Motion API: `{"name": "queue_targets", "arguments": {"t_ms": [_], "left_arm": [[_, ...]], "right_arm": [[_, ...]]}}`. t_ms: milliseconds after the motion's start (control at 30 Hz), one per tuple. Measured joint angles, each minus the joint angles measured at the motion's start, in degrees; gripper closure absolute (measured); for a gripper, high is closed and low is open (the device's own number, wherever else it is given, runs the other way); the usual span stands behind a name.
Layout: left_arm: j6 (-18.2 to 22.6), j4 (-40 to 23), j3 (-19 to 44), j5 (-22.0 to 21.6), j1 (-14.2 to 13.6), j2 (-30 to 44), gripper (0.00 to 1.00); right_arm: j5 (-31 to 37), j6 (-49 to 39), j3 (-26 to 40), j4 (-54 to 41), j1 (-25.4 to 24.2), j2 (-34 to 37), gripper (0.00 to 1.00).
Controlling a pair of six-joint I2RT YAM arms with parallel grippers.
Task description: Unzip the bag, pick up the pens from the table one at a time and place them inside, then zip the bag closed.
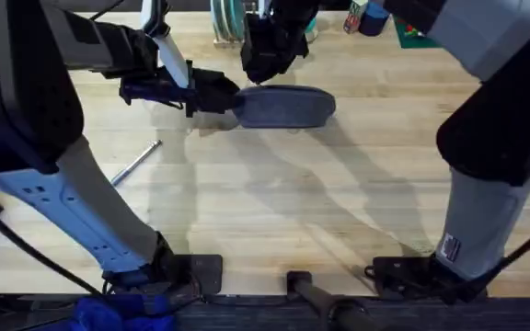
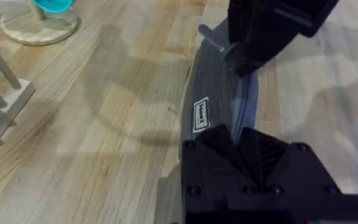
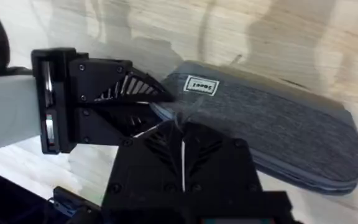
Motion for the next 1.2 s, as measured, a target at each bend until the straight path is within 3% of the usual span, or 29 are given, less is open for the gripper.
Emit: {"name": "queue_targets", "arguments": {"t_ms": [1200], "left_arm": [[0.0,-0.1,0.0,0.0,0.4,0.0,0.962]], "right_arm": [[0.1,1.7,0.0,4.2,3.1,1.9,0.971]]}}
